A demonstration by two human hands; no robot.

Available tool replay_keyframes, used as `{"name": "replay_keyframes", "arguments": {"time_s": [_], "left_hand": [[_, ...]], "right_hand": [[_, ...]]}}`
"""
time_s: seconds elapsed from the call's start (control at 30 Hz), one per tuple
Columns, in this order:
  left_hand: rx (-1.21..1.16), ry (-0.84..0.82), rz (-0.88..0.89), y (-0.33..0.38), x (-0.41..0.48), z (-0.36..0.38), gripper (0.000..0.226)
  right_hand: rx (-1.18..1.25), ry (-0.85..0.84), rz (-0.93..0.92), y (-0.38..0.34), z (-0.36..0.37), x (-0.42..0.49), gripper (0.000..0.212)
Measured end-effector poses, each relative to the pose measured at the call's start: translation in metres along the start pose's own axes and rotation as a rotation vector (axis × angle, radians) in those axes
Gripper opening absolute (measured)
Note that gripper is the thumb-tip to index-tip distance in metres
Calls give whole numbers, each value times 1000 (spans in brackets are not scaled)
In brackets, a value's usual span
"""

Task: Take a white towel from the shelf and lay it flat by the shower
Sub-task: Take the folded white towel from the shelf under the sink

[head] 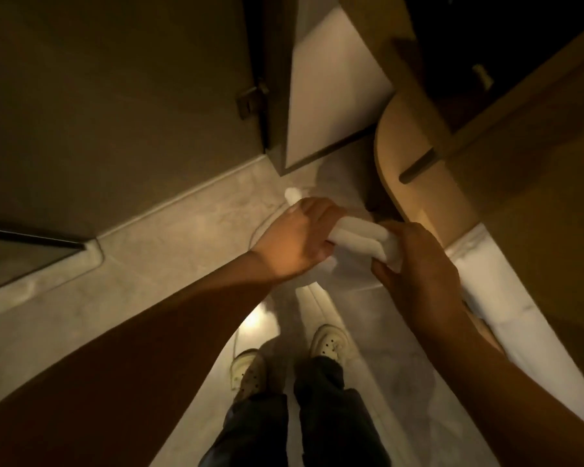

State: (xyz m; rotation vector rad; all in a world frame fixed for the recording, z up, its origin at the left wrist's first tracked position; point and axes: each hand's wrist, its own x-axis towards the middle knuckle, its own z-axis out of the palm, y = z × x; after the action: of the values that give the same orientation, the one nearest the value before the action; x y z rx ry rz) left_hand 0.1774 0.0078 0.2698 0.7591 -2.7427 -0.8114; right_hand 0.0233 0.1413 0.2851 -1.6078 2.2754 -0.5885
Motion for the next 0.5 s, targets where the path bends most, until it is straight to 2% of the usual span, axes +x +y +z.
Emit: {"name": "replay_keyframes", "arguments": {"time_s": [0.17, 0.3, 0.5], "left_hand": [[150, 66, -52, 46, -60, -123, 50], [180, 154, -75, 82, -92, -211, 52], [206, 230, -7, 127, -123, -307, 57]], "right_hand": [[128, -11, -85, -97, -84, -8, 47], [135, 73, -180, -169, -154, -22, 55], [100, 134, -181, -242, -247, -52, 46]]}}
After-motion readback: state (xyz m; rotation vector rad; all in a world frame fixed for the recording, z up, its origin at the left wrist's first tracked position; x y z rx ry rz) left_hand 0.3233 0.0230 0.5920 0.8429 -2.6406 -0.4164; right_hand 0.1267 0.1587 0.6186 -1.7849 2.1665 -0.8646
